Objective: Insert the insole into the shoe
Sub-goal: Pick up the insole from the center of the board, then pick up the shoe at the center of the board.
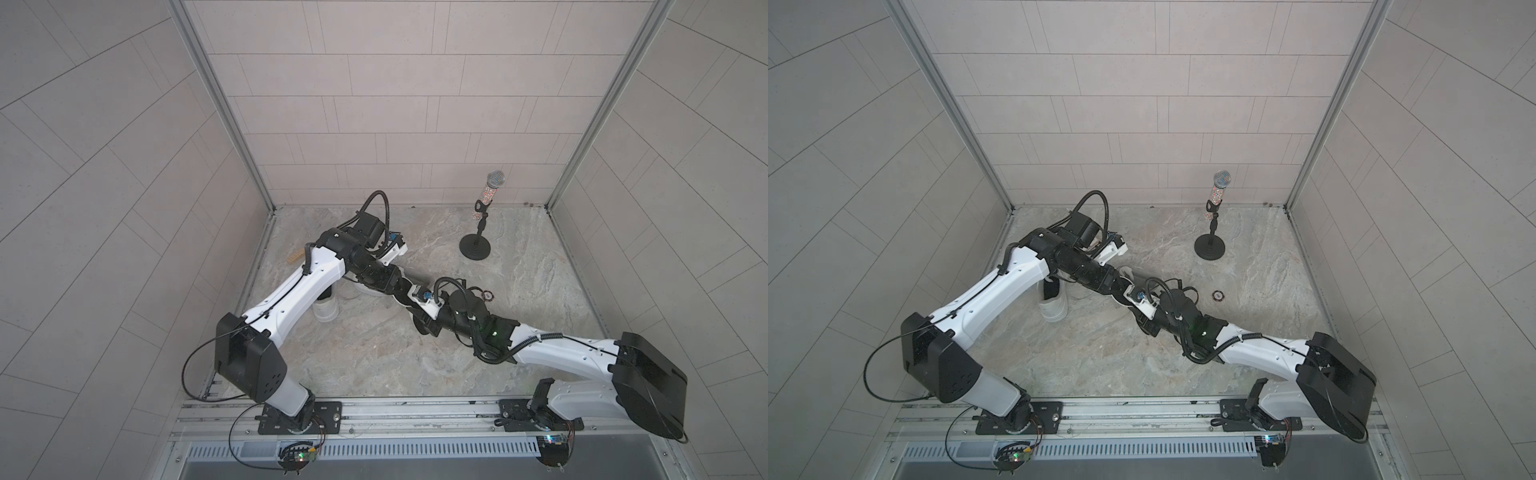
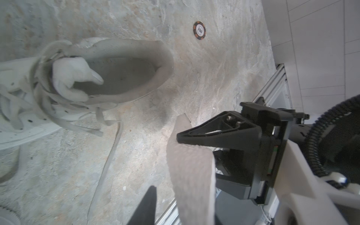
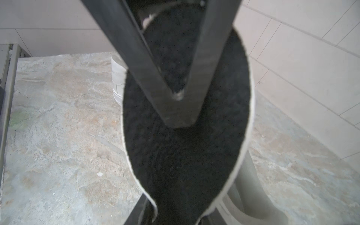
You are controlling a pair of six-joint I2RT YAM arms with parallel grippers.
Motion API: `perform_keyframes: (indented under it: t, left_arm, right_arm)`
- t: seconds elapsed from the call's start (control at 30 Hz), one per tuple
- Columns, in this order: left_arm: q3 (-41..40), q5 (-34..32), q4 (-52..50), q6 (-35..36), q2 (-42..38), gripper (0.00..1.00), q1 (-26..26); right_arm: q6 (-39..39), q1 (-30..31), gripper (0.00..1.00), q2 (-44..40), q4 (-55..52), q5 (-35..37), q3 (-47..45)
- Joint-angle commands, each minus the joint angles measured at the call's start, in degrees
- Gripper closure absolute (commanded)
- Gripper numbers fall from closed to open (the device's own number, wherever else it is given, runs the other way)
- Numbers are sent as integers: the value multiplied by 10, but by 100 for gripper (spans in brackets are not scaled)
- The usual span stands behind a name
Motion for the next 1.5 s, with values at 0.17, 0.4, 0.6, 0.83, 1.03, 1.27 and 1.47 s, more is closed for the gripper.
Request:
perform_keyframes:
  t: [0.17,0.4,0.6,0.83,1.03,1.27,1.47]
  left_arm:
    - [9,-104,51,-25,-36,44,4]
    - [-66,-243,174,-117,-83,34,9]
    - [-43,-414,174,-130,-15,28,-75]
    - [81,-502,63,-171,115,27,-106]
    - [113,-517,34,-168,181,26,-107]
    - [121,-495,20,-141,212,28,-107]
    - [136,-513,11,-118,244,29,-107]
  right_arm:
    - [88,-42,62,-8,-263,-23,97]
    - [140,-109,62,-15,-448,-9,160]
    - [216,-194,62,-45,-490,4,173]
    - [232,-232,63,-36,-490,-19,191]
    - [227,-232,64,-33,-486,-36,197]
    - [216,-232,64,-24,-489,-44,204]
    - [213,-231,64,-21,-490,-54,206]
